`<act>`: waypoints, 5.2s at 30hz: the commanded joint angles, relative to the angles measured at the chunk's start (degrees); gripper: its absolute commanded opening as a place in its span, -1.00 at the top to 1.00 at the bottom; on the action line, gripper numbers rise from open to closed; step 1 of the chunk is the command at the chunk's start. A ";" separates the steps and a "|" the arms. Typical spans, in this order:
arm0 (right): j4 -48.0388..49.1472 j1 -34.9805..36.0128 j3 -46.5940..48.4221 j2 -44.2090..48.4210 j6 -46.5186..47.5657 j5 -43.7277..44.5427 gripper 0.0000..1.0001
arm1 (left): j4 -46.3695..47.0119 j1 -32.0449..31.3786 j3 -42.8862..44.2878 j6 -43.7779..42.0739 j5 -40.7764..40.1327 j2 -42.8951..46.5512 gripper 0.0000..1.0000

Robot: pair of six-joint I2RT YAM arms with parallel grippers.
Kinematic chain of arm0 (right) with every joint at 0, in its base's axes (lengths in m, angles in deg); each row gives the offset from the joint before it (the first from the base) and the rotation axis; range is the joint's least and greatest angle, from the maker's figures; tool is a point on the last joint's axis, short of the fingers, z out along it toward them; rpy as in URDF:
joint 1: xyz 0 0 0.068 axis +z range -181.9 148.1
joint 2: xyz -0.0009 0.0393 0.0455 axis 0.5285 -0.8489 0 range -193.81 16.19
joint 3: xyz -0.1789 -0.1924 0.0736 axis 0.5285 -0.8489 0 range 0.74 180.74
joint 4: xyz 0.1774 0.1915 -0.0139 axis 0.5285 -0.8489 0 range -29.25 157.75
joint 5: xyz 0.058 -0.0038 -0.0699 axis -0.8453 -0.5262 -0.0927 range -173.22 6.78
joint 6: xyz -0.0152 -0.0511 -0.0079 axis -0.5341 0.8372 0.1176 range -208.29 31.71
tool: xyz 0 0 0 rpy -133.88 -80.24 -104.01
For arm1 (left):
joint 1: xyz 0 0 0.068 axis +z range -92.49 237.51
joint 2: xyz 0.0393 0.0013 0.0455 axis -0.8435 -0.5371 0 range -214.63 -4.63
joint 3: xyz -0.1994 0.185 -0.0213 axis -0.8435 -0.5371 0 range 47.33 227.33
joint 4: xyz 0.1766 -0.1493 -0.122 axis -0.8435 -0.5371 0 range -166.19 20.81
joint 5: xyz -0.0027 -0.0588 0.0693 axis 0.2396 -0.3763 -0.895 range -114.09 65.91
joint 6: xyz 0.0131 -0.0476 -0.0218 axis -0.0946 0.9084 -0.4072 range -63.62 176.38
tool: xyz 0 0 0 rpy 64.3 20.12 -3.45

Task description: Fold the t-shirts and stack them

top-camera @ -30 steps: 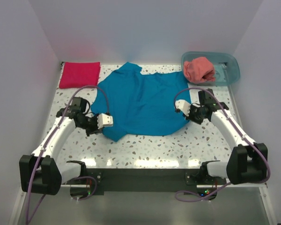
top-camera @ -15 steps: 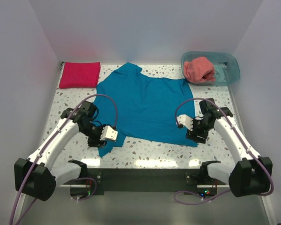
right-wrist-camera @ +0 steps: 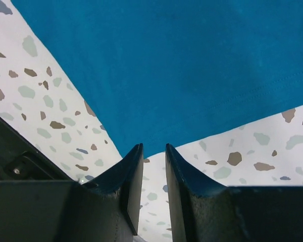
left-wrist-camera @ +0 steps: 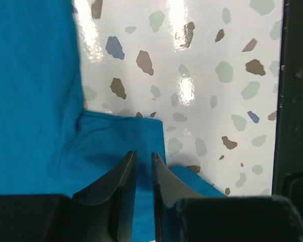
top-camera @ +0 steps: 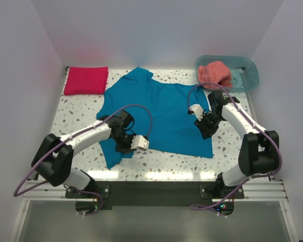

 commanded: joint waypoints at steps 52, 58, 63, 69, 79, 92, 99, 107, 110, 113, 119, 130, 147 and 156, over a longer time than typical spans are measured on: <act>0.51 2.66 -5.96 -8.11 1.62 10.75 0.47 | -1.50 23.06 -10.02 6.05 -7.00 -0.85 0.42; -11.01 3.28 -1.84 -7.84 5.15 2.84 0.41 | -6.96 22.88 -8.45 3.15 -4.71 0.21 0.37; -9.89 -0.31 7.73 -8.71 0.06 -3.23 0.41 | -9.69 23.06 1.47 2.01 0.12 -0.05 0.32; 1.35 -2.61 14.87 -11.34 -8.38 -3.69 0.38 | -3.30 23.23 8.52 8.76 2.16 -3.47 0.24; 5.93 -1.55 9.34 -17.25 -7.16 6.59 0.45 | 5.33 23.50 5.18 15.10 -1.80 -8.75 0.23; 2.88 -0.85 -6.30 -10.05 0.05 11.00 0.44 | -0.10 23.41 -6.59 5.80 -6.29 -6.82 0.28; -5.76 -3.30 5.09 -4.50 -0.90 -3.49 0.29 | -11.63 23.76 1.11 0.86 2.14 -3.12 0.22; 21.34 -7.27 16.45 -7.48 -25.67 -1.85 0.19 | 0.03 25.78 31.79 16.67 8.83 -15.41 0.00; 28.15 -7.27 17.07 -10.12 -34.38 2.20 0.19 | 3.74 26.57 37.34 21.42 8.57 -17.97 -0.02; 40.69 -7.27 13.49 -11.26 -40.36 6.76 0.13 | 7.96 27.54 40.77 25.81 8.21 -20.35 -0.02; 55.85 -7.27 8.10 -15.11 -46.42 15.73 0.02 | 13.14 30.09 43.59 32.32 8.48 -23.25 -0.03; 57.44 -7.18 14.52 -27.08 -47.32 16.18 0.08 | 12.72 31.50 45.70 32.86 7.69 -26.33 -0.05; 55.69 -6.04 18.29 -32.44 -46.27 15.39 0.15 | 12.10 32.11 47.80 32.33 5.32 -30.90 -0.06; 47.16 -5.95 24.80 -36.14 -45.47 14.69 0.68 | 10.17 32.29 56.94 33.82 1.98 -38.71 -0.11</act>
